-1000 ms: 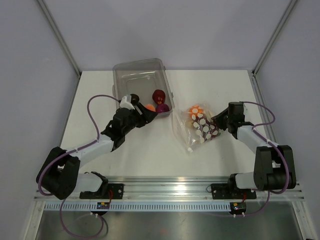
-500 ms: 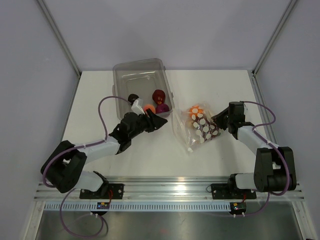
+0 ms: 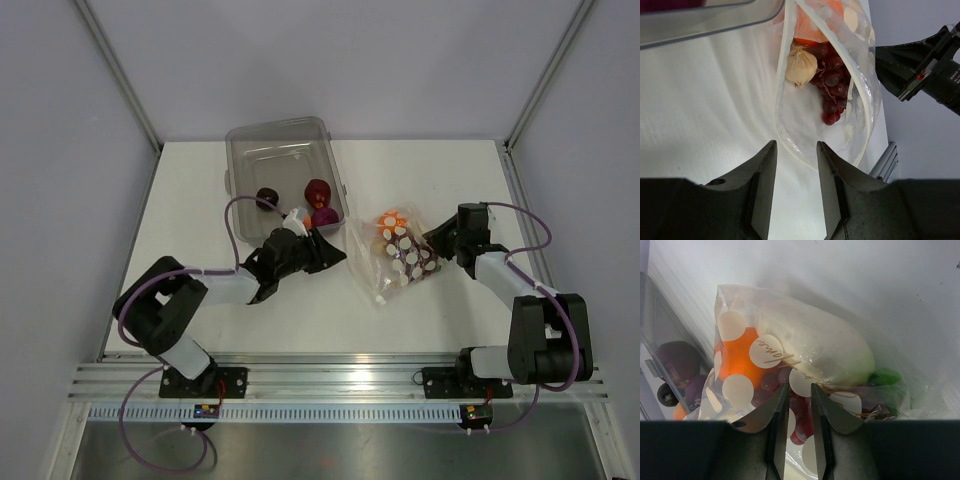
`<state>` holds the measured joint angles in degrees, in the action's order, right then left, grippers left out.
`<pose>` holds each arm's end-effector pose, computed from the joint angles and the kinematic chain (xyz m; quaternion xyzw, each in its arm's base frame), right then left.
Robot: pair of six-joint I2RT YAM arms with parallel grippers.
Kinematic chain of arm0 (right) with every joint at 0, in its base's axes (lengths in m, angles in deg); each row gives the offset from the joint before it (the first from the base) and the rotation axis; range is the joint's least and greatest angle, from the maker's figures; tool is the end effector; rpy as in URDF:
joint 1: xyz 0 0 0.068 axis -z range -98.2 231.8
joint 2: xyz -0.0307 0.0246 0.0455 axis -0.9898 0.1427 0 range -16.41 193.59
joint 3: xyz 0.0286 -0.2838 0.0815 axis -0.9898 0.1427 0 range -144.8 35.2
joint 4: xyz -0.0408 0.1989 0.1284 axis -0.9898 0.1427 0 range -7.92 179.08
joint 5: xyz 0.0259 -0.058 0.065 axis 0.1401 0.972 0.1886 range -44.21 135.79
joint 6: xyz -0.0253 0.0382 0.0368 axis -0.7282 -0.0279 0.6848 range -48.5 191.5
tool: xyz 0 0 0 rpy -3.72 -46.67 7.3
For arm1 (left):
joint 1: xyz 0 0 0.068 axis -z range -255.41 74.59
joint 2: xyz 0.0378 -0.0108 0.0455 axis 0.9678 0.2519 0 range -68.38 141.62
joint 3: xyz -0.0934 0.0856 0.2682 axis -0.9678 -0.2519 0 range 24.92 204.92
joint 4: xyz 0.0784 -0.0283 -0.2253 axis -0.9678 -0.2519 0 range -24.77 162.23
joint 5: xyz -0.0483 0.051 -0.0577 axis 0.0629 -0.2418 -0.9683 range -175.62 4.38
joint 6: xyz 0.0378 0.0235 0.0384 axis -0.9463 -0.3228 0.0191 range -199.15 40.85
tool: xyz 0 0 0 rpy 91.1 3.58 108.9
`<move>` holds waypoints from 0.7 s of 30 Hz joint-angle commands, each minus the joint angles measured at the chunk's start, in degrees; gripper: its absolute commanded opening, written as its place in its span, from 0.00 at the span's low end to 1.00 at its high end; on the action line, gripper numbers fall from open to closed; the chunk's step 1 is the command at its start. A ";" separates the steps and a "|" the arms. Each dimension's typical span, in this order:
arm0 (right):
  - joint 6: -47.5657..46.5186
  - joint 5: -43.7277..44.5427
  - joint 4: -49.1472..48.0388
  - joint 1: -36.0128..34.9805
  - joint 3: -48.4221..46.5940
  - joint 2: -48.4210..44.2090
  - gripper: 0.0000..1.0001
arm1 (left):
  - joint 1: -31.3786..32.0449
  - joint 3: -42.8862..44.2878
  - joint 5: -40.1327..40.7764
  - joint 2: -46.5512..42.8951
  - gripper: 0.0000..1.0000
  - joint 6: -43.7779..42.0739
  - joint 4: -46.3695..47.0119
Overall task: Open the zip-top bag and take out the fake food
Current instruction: Pick up the fake fruit from the zipper food storage bag.
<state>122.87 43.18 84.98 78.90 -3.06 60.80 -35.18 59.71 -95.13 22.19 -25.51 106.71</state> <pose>0.2529 0.0147 0.2241 0.3663 0.8361 0.2045 0.3535 0.2286 -0.2027 0.2099 -0.0496 0.8226 -0.4576 0.3339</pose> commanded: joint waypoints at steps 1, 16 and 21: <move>-0.66 0.24 -0.35 -0.79 -0.41 -0.57 0.31 | 0.73 3.70 -1.64 1.19 0.40 0.14 4.98; -0.57 1.64 -0.35 -1.32 -0.85 0.66 0.31 | 2.66 9.25 -1.73 8.57 0.41 0.40 4.54; -0.66 2.17 -0.35 -1.23 -1.64 2.15 0.31 | 2.84 11.53 -1.20 10.68 0.41 0.05 3.67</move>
<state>122.85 43.79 84.94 78.16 -3.09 62.09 -32.69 68.08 -96.14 31.74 -25.11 107.98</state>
